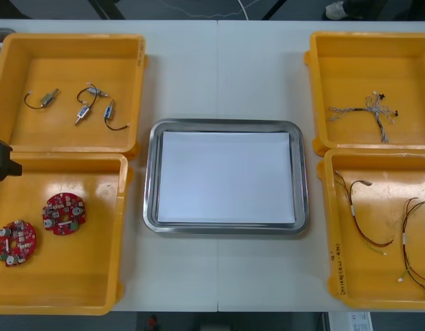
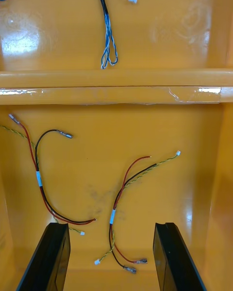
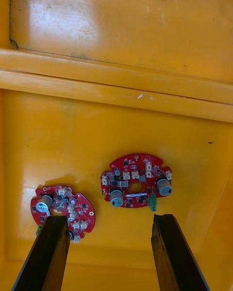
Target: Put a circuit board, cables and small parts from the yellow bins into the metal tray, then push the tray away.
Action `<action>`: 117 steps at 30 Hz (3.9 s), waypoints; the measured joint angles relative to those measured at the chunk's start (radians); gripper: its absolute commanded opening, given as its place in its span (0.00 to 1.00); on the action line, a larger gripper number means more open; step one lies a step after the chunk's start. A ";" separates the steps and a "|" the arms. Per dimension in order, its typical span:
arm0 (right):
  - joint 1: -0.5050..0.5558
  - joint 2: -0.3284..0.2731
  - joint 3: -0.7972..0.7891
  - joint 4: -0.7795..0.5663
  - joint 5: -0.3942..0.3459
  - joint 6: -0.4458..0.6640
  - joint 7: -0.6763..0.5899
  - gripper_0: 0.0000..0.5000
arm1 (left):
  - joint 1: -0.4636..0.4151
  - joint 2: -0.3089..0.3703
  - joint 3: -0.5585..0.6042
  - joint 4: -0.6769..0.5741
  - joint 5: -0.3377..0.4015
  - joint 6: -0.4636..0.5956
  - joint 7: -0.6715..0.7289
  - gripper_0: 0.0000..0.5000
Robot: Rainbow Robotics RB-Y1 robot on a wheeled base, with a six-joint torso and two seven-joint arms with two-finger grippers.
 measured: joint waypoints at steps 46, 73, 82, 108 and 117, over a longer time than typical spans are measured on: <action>0.000 0.000 0.000 0.000 0.000 0.000 0.000 1.00 | 0.000 0.000 0.000 0.000 0.000 0.000 0.000 1.00; 0.000 0.000 0.000 0.000 0.000 0.000 0.000 1.00 | 0.000 0.000 0.000 0.000 0.000 0.000 0.000 1.00; 0.000 0.000 0.000 0.000 0.000 0.000 0.000 1.00 | 0.000 0.000 0.000 0.000 0.000 0.000 0.000 1.00; 0.000 0.000 0.000 0.000 0.000 0.000 0.000 1.00 | 0.000 0.000 0.000 0.000 0.000 0.000 0.000 1.00; 0.000 0.000 0.000 0.000 0.000 0.000 0.000 1.00 | 0.000 0.000 0.000 0.000 0.000 0.000 0.000 1.00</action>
